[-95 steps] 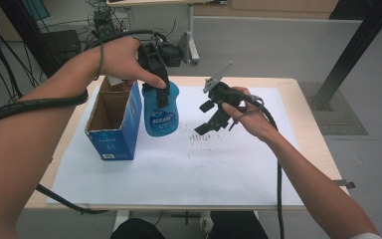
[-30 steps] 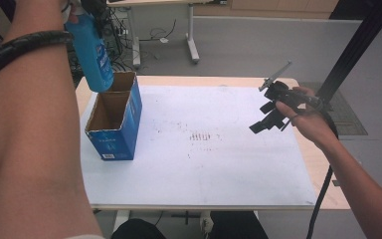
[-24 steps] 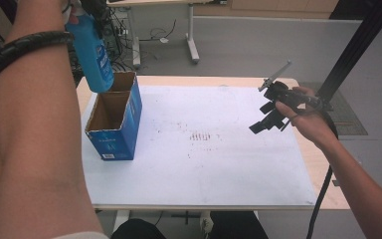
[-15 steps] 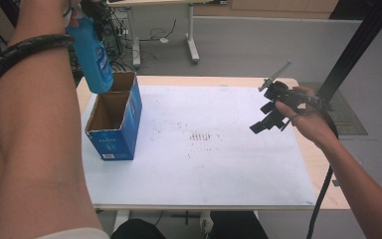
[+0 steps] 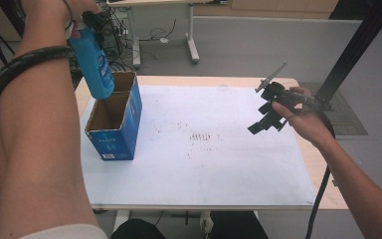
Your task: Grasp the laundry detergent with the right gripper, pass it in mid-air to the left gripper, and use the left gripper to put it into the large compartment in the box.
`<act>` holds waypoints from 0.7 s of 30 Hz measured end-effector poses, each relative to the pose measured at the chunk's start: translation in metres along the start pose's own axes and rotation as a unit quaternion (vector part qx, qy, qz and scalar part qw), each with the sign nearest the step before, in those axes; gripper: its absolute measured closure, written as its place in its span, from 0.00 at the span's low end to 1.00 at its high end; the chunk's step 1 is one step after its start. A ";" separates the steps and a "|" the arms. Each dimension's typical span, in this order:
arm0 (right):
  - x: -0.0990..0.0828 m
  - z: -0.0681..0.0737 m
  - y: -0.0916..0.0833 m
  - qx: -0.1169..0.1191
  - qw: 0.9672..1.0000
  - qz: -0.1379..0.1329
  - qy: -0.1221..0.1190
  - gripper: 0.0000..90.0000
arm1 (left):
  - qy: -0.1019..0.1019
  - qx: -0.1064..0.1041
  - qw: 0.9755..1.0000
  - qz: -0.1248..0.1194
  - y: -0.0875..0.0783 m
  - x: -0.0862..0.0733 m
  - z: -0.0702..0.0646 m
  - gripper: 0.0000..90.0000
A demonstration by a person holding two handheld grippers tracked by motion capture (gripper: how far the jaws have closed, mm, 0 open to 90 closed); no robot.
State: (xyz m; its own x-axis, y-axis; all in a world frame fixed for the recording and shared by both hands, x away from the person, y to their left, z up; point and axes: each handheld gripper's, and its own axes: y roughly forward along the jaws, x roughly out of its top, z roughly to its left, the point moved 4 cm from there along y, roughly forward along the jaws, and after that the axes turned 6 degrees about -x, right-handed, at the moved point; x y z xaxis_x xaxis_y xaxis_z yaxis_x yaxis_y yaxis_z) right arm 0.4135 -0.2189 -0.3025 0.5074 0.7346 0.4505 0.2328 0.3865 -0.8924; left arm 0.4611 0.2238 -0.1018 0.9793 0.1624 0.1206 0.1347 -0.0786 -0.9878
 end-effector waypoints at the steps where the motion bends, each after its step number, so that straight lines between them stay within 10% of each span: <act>1: 0.000 0.000 0.000 0.000 1.000 0.000 0.000 0.05 | 0.000 -0.001 1.000 0.001 0.002 0.000 0.001 0.41; 21: 0.003 0.005 0.008 -0.001 1.000 0.016 -0.004 0.05 | 0.011 -0.007 0.999 0.040 0.088 -0.008 0.021 0.41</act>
State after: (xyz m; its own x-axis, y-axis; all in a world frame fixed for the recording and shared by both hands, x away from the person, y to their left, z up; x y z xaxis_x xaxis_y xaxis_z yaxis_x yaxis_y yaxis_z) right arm 0.4134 -0.2106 -0.3084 0.5077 0.7511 0.4220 0.2175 0.3621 -0.9064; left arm 0.4623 0.2362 -0.1915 0.9902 0.1331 0.0434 0.0576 -0.1047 -0.9928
